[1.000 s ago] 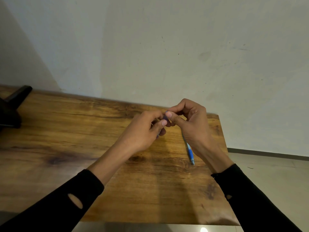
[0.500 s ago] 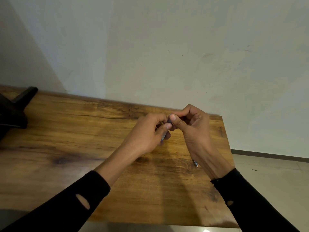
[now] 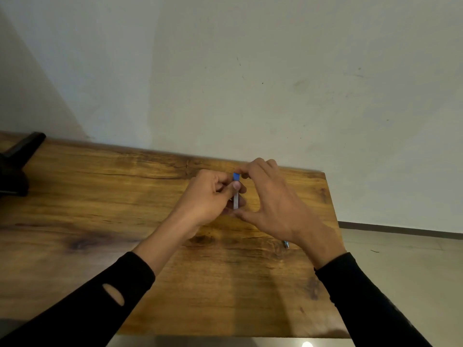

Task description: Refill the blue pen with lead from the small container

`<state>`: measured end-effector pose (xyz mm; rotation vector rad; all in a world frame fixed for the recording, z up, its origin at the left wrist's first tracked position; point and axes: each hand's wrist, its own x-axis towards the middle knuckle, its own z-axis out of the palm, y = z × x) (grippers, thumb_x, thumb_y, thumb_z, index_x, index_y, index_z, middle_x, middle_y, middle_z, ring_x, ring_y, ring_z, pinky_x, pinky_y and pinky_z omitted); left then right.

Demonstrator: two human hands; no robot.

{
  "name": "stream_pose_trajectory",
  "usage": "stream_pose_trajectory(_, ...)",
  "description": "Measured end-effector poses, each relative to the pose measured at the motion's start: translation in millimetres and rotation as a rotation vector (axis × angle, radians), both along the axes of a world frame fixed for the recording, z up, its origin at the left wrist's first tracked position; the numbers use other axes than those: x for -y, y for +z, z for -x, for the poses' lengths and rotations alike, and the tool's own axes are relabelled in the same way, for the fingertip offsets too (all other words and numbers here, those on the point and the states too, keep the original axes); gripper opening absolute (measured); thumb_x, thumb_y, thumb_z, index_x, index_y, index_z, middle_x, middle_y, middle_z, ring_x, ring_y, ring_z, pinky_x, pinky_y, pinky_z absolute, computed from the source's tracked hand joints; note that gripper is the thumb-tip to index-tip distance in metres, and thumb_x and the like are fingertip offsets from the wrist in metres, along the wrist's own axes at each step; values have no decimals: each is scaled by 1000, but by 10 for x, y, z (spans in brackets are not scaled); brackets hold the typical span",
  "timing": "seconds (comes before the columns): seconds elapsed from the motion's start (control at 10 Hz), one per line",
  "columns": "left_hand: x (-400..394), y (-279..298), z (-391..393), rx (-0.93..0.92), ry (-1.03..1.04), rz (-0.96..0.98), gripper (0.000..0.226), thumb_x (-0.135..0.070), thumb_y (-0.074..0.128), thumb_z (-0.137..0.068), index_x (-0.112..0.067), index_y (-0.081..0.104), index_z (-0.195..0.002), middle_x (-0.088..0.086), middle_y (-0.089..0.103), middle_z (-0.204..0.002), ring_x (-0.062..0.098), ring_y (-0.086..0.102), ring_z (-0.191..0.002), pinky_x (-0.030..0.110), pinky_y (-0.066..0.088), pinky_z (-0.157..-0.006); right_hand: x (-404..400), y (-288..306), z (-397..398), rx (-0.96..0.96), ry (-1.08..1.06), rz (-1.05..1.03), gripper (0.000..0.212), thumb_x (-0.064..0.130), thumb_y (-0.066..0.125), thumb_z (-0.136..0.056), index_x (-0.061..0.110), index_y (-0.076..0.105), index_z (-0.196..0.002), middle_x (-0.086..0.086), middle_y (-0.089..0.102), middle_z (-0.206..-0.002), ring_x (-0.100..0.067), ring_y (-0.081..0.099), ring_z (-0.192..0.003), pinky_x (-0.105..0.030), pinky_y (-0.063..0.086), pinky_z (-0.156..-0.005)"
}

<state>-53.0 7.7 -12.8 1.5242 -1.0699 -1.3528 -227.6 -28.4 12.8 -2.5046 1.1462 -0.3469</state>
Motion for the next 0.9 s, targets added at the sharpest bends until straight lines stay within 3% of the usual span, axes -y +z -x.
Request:
stream_pose_trajectory(0.1,-17,-33,41,-16,-25,-13,21,-19,65,-110,-14,80,-97,2,84,-76,9,81,-70,23,63,-63,-13,65,19,-140,25,170,65,53,80,-79,20,56,-130,3,53,-124,-18,41,-112,-38,43,-95)
stream_pose_trajectory(0.2,-20,-79,65,-24,-32,-21,19,-21,66,-109,-16,81,-99,2,85,-81,14,85,-78,32,69,-71,-16,113,39,-273,45,257,67,67,66,-78,20,59,-125,2,54,-121,-22,45,-112,-43,42,-94)
stream_pose_trajectory(0.4,-27,-163,78,-66,-47,-21,18,-24,67,-109,-15,81,-102,5,86,-85,13,84,-80,32,68,-74,-50,79,50,-364,69,396,62,65,63,-75,15,68,-111,-2,58,-112,-27,48,-111,-48,36,-93)
stream_pose_trajectory(0.6,-46,-304,-149,476,-36,231,16,-33,64,-108,-28,80,-108,-14,81,-97,7,76,-93,36,63,-85,54,-245,156,-378,31,310,72,72,60,-72,17,69,-118,-1,59,-118,-27,50,-117,-50,32,-97)
stream_pose_trajectory(0.7,-196,-351,-307,655,-43,341,15,-28,64,-107,-28,77,-114,-14,75,-111,3,70,-98,28,58,-85,42,-391,139,-431,-4,171,77,74,60,-72,18,66,-125,0,57,-122,-26,48,-121,-50,30,-100)
stream_pose_trajectory(0.9,-396,-121,-246,772,-36,256,19,-22,63,-108,-18,73,-124,0,70,-121,22,69,-103,39,59,-85,-64,-152,131,-362,-138,27,92,68,63,-74,13,48,-146,-5,58,-135,-25,45,-122,-47,28,-97)
